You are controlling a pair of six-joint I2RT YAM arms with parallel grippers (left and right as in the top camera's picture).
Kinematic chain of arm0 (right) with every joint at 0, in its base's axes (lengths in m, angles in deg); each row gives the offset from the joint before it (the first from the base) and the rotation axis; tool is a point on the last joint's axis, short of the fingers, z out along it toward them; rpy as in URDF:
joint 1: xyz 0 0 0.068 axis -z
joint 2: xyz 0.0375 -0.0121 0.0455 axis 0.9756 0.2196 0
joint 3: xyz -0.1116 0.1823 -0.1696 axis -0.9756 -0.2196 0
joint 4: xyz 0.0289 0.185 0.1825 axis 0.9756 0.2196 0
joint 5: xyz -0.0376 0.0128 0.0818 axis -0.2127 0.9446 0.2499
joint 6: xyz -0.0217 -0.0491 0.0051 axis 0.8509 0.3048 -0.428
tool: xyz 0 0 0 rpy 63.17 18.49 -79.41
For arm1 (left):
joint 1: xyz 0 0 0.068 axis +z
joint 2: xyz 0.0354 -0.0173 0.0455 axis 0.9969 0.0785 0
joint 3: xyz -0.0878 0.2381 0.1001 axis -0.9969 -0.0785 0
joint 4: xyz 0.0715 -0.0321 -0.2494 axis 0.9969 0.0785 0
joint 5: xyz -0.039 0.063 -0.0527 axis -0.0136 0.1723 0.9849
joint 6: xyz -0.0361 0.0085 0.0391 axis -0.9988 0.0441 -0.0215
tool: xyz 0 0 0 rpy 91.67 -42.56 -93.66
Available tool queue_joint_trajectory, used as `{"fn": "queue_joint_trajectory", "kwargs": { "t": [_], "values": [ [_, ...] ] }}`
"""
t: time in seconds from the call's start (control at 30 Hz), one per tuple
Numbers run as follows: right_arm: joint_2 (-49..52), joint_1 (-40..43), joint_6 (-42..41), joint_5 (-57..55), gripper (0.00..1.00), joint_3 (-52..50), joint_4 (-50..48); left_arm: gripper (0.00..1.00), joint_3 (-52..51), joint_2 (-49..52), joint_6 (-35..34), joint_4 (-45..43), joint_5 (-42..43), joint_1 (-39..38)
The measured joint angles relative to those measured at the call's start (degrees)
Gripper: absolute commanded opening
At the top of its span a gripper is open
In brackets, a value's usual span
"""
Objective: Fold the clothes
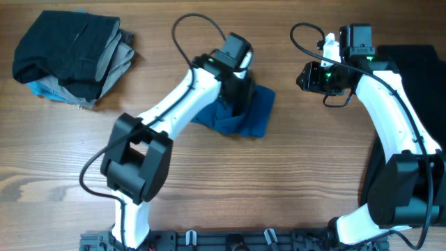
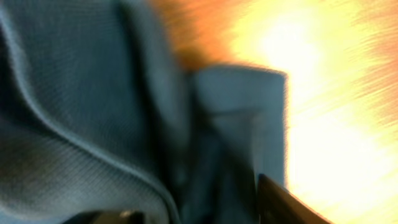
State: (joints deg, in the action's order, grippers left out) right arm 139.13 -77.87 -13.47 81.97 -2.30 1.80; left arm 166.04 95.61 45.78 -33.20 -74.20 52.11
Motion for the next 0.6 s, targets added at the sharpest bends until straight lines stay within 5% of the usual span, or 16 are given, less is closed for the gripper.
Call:
{"fn": "queue_joint_trajectory", "kwargs": {
  "t": [0.2, 0.23, 0.27, 0.3, 0.33, 0.5, 0.57, 0.6],
  "values": [
    [0.0, -0.2, 3.2, 4.5, 0.66, 0.0, 1.9, 0.7, 7.7, -2.7, 1.0, 10.8, -3.5, 1.9],
    [0.0, -0.7, 5.5, 7.3, 0.71, 0.0, 2.1, 0.61, 8.9, -4.4, 1.1, 11.6, -3.7, 3.7],
    [0.0, -2.2, 7.8, 10.1, 0.88, 0.0, 2.0, 0.48, 10.0, -6.8, 1.2, 12.5, -4.2, 5.9],
    [0.0, -4.1, 9.4, 11.8, 0.99, 0.0, 1.5, 0.18, 10.8, -10.0, 1.3, 14.1, -4.4, 8.7],
    [0.0, -6.1, 10.2, 12.5, 1.0, -0.1, 0.3, 0.04, 11.3, -12.1, 1.2, 15.1, -4.5, 10.8],
    [1.6, -17.8, 8.0, 5.3, 0.97, -1.2, -6.4, 0.04, 10.4, -14.0, 1.6, 22.4, -3.9, 18.3],
    [5.7, -19.8, 5.1, 2.1, 0.13, -1.2, -8.0, 0.04, 8.1, -13.6, 1.6, 22.6, -3.3, 19.5],
    [8.6, -20.2, 3.5, 1.0, 0.04, -1.4, -8.2, 0.04, 6.7, -13.5, 1.6, 22.0, -3.0, 19.8]
  ]
}}
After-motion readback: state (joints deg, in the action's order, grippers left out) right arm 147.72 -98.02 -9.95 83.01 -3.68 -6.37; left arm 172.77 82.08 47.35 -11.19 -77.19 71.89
